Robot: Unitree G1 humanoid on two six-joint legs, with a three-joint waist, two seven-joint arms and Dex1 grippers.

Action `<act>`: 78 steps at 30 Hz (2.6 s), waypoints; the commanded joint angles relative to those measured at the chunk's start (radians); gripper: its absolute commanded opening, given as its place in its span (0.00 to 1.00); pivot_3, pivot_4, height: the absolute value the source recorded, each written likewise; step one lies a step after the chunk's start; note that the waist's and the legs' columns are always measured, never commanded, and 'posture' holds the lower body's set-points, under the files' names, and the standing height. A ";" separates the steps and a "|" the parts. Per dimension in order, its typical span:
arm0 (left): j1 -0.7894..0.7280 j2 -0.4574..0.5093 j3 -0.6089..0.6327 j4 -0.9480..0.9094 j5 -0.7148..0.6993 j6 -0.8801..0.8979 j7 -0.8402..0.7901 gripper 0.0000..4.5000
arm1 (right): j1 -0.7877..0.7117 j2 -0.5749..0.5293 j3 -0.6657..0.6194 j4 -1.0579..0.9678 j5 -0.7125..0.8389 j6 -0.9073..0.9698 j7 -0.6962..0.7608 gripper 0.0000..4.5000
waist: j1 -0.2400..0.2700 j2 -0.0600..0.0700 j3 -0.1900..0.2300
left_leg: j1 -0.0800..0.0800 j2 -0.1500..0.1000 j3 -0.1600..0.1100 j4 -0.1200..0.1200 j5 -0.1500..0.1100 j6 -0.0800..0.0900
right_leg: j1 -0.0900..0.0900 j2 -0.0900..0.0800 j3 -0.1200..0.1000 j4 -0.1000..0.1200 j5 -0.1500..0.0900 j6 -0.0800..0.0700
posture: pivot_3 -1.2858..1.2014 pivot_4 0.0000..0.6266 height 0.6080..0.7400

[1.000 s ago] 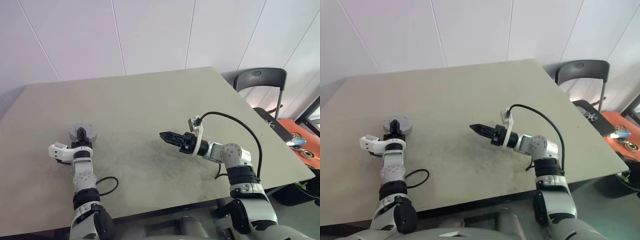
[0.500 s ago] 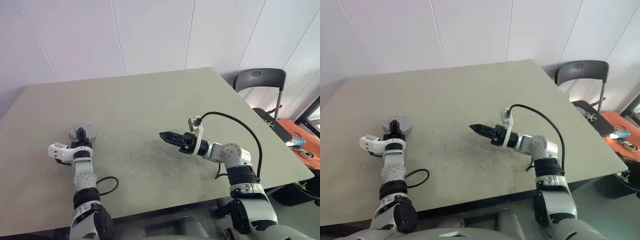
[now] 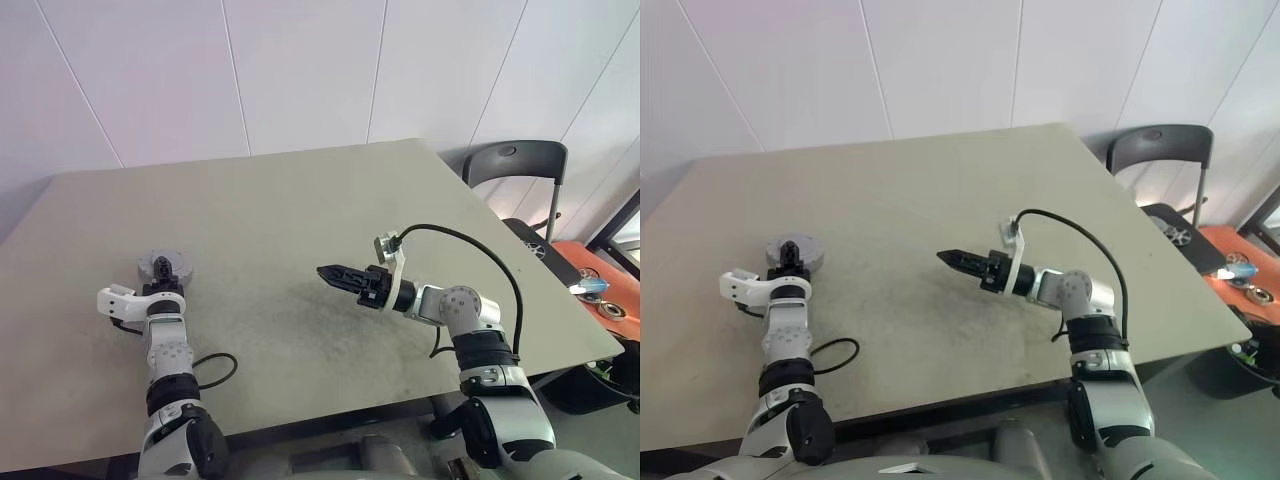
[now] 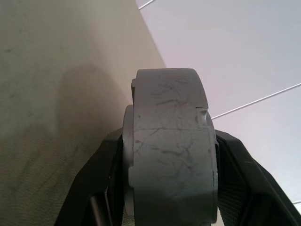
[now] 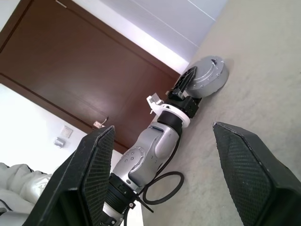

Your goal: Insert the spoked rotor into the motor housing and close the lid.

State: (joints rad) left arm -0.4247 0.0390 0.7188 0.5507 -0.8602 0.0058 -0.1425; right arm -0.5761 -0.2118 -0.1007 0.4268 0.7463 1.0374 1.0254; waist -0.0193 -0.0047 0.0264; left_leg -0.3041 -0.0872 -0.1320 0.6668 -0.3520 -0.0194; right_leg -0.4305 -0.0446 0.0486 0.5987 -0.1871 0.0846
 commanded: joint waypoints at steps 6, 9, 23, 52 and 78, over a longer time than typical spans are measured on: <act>0.012 0.021 0.019 0.015 0.013 -0.037 0.026 0.47 | -0.033 -0.005 0.004 -0.010 -0.002 -0.015 0.020 0.77 | -0.001 0.000 0.000 | 0.000 0.000 0.000 0.000 0.000 0.000 | 0.000 0.000 0.000 0.000 0.000 0.000 | 0.52 0.00 1.00; 0.011 0.021 0.016 0.016 0.015 -0.040 0.023 0.47 | -0.030 -0.006 0.003 -0.013 -0.002 -0.015 0.021 0.77 | -0.001 0.000 0.000 | 0.000 0.000 0.000 0.000 0.000 0.000 | 0.000 0.000 0.000 0.000 0.000 0.000 | 0.52 0.00 1.00; 0.014 0.031 0.003 -0.015 0.028 -0.092 -0.031 0.47 | -0.027 -0.004 0.008 -0.026 -0.006 -0.027 0.038 0.77 | -0.001 0.000 0.000 | 0.000 0.000 0.000 0.000 0.000 0.000 | 0.000 0.000 0.000 0.000 0.000 0.000 | 0.52 0.00 1.00; 0.010 0.044 0.031 0.022 0.012 -0.115 0.059 0.84 | -0.046 -0.006 0.018 0.005 -0.024 -0.045 0.050 0.78 | 0.001 0.001 -0.001 | 0.001 0.000 0.000 0.000 0.000 0.000 | 0.001 0.000 0.000 0.000 0.000 0.000 | 0.52 0.00 1.00; 0.028 0.224 -0.080 0.208 0.485 -0.426 0.549 0.99 | -0.042 0.003 0.031 0.002 -0.035 -0.062 0.058 0.78 | -0.033 0.007 -0.005 | 0.023 0.006 0.001 -0.016 -0.005 -0.007 | -0.001 0.002 -0.006 -0.001 0.004 -0.006 | 0.52 0.00 1.00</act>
State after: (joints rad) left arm -0.3947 0.2400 0.6594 0.8005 -0.4218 -0.4027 0.3858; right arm -0.5909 -0.2156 -0.0732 0.4471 0.7075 0.9888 1.0693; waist -0.0523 0.0022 0.0215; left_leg -0.2824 -0.0809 -0.1314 0.6517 -0.3570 -0.0263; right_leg -0.4332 -0.0424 0.0423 0.5977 -0.1832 0.0788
